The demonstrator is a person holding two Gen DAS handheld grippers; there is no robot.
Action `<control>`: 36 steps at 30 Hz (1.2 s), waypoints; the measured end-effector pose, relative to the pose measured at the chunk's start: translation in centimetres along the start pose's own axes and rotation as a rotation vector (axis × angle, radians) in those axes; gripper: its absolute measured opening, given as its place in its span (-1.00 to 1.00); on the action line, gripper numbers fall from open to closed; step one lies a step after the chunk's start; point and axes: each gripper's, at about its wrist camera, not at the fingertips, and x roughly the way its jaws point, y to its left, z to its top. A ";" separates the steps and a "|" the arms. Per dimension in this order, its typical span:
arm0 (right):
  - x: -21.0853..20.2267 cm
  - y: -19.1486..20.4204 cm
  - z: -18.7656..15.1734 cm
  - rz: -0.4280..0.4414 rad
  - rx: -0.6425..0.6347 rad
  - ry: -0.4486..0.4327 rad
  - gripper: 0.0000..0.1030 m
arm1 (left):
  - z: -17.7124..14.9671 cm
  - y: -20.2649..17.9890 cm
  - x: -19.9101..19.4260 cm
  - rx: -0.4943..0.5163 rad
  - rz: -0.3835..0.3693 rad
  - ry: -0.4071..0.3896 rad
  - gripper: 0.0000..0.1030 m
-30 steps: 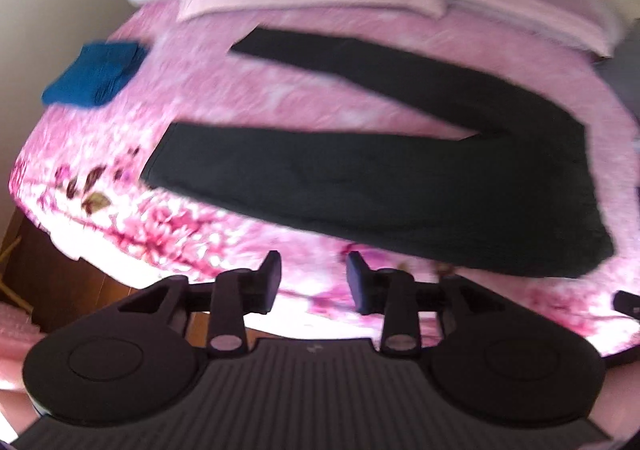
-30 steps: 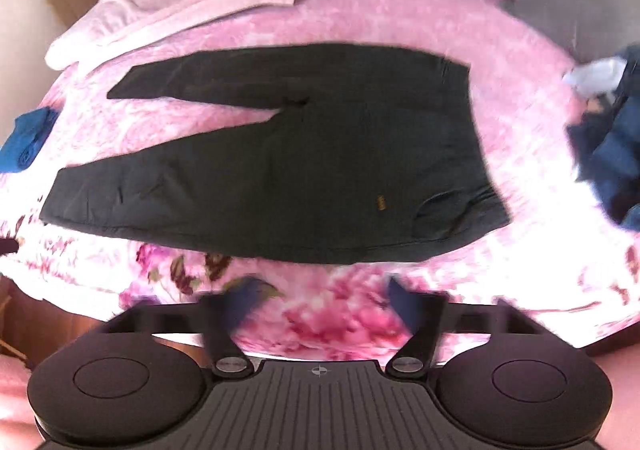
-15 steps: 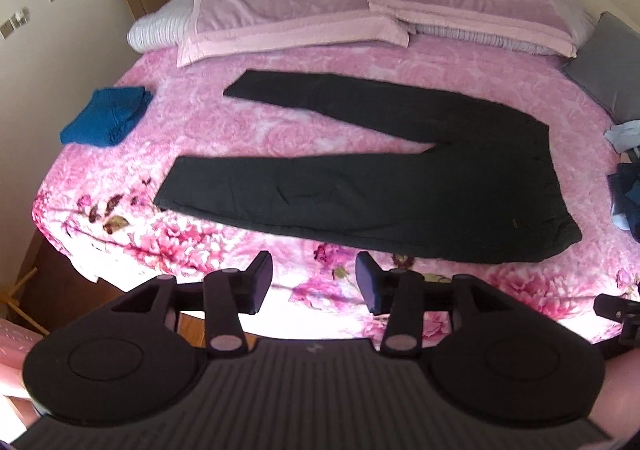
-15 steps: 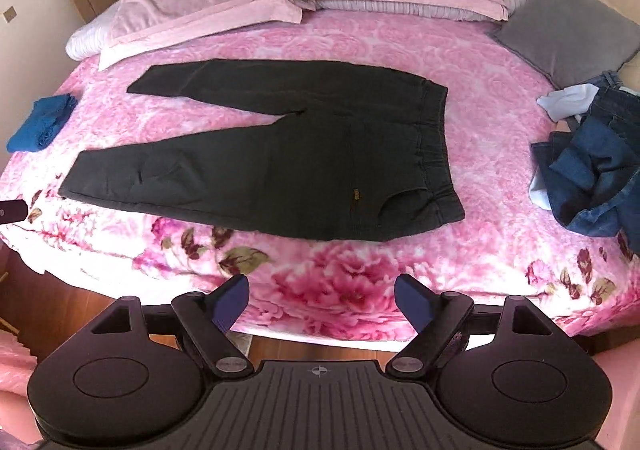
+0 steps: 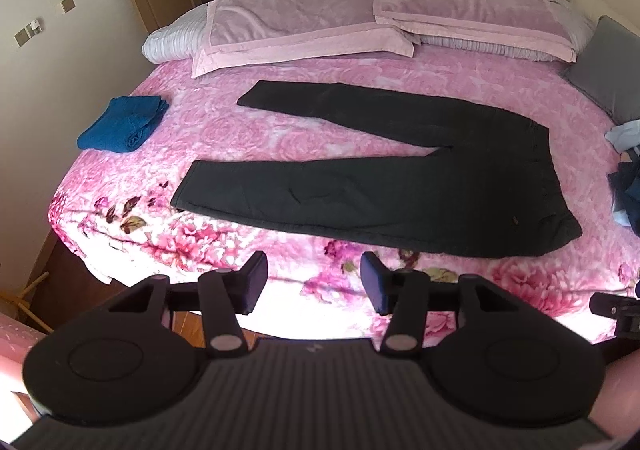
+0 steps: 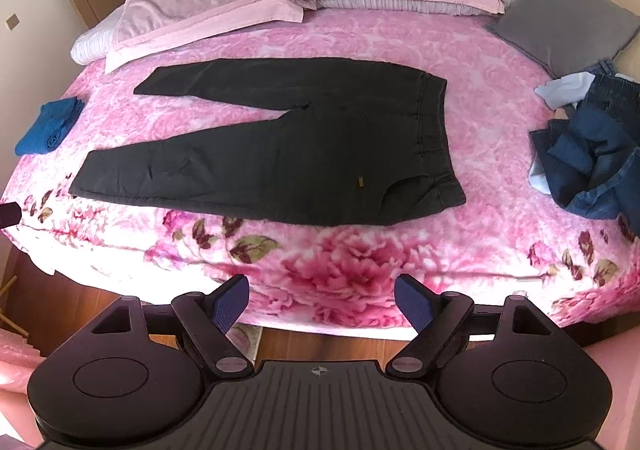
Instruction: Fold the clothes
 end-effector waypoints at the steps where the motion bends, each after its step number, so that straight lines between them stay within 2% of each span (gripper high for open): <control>1: 0.0 0.1 -0.1 0.001 0.001 0.001 0.61 | -0.1 0.1 -0.1 0.000 0.001 0.000 -0.08; 13: -0.3 1.3 -0.5 -0.001 -0.013 -0.005 0.61 | -1.0 1.7 -0.4 -0.011 0.011 0.002 -0.08; 26: 0.6 1.8 0.0 -0.002 -0.022 0.007 0.61 | -1.0 1.8 0.6 -0.004 0.019 0.024 -0.08; 36: 2.8 2.0 2.4 -0.012 -0.027 0.021 0.61 | 2.6 2.4 5.5 0.001 0.000 0.055 -0.08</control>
